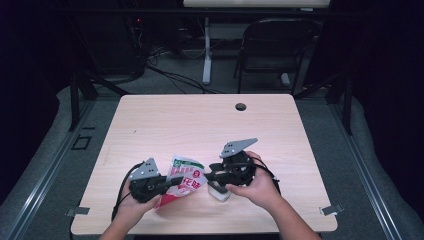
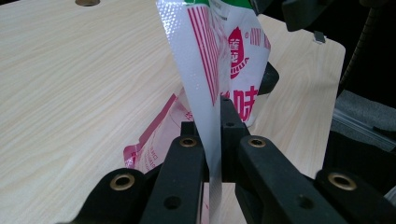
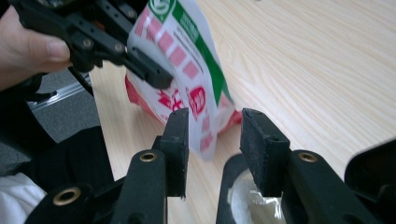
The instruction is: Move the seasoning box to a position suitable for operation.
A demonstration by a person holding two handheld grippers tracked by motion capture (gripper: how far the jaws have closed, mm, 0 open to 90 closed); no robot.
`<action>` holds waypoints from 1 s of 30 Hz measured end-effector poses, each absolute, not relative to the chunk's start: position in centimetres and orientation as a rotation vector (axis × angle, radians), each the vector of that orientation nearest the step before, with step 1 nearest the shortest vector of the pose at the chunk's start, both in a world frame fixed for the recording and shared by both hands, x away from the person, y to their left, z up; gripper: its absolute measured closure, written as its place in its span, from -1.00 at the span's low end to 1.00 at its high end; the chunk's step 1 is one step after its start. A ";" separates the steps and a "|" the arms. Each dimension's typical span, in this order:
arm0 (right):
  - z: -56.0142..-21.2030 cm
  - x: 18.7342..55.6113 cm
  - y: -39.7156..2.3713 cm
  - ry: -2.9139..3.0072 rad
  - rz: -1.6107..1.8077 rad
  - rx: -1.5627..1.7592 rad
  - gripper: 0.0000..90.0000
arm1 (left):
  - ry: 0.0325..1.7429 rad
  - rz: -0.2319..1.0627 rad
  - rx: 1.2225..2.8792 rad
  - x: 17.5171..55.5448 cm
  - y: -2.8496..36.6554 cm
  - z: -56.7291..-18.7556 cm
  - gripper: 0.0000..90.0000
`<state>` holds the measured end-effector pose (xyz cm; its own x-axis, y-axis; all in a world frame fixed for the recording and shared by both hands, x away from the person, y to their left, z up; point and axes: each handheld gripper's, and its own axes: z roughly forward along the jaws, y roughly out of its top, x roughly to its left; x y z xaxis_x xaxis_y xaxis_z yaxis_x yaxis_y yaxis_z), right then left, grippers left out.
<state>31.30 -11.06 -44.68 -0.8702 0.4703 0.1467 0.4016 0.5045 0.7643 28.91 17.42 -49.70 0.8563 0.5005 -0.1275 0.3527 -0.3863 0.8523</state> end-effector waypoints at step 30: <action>-45.2 32.9 -7.8 2.740 1.311 0.714 0.53 | 0.633 0.190 2.025 29.2 17.4 -49.8 1.00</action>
